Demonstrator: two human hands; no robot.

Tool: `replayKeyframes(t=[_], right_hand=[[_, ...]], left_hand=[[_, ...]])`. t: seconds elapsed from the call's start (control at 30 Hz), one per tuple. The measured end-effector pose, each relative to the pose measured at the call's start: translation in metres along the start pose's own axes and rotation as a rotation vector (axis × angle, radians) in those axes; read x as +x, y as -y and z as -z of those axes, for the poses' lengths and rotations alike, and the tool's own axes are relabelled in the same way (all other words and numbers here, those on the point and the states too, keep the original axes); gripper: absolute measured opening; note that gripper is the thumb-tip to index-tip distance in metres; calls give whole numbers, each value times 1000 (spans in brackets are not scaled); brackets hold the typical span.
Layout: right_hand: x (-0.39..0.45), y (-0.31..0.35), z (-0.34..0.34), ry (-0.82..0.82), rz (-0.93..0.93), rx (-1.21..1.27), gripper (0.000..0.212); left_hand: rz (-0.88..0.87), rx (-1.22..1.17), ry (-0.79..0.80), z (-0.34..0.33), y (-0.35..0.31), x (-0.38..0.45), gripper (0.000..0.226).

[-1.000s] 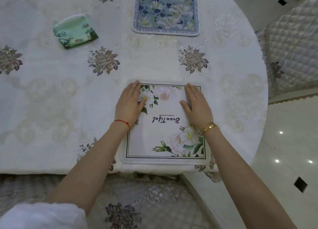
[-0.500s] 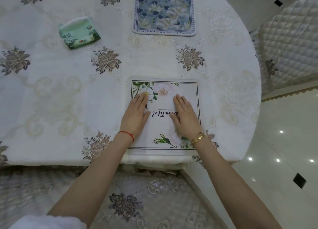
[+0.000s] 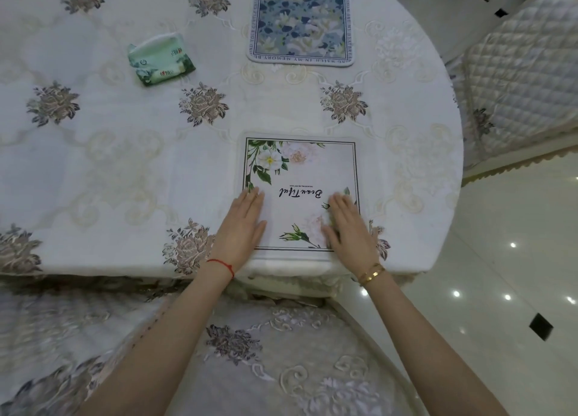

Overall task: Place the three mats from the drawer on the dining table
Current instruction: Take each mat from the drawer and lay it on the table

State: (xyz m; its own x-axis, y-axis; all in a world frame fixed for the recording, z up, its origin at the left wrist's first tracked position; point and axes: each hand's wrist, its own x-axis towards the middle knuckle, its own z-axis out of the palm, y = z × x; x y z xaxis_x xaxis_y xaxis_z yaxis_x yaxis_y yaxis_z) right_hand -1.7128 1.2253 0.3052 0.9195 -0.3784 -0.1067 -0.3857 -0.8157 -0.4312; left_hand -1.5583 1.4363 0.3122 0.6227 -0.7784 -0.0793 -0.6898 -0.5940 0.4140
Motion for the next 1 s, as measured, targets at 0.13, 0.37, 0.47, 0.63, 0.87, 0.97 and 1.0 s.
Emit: replayKeyframes(t=[0.13, 0.37, 0.47, 0.63, 0.87, 0.97, 1.0], right_hand=[[-10, 10, -14, 53, 22, -7, 63], [-44, -23, 2, 41, -32, -77, 60], [-58, -30, 5, 1, -86, -76, 58], [-53, 3, 0, -34, -33, -19, 60], [-36, 20, -18, 55, -1, -45, 61], [-48, -3, -7, 41, -15, -64, 62], [-53, -12, -2, 37, -27, -71, 63]], left_hand=[[16, 15, 63, -14, -14, -13, 58], [97, 78, 86, -9, 7, -39, 64], [135, 76, 87, -5, 12, -52, 63], [57, -1, 59, -3, -8, -54, 61], [59, -3, 83, -22, -27, -43, 63], [83, 25, 68, -23, -18, -47, 63], [94, 32, 65, -21, -14, -49, 64]])
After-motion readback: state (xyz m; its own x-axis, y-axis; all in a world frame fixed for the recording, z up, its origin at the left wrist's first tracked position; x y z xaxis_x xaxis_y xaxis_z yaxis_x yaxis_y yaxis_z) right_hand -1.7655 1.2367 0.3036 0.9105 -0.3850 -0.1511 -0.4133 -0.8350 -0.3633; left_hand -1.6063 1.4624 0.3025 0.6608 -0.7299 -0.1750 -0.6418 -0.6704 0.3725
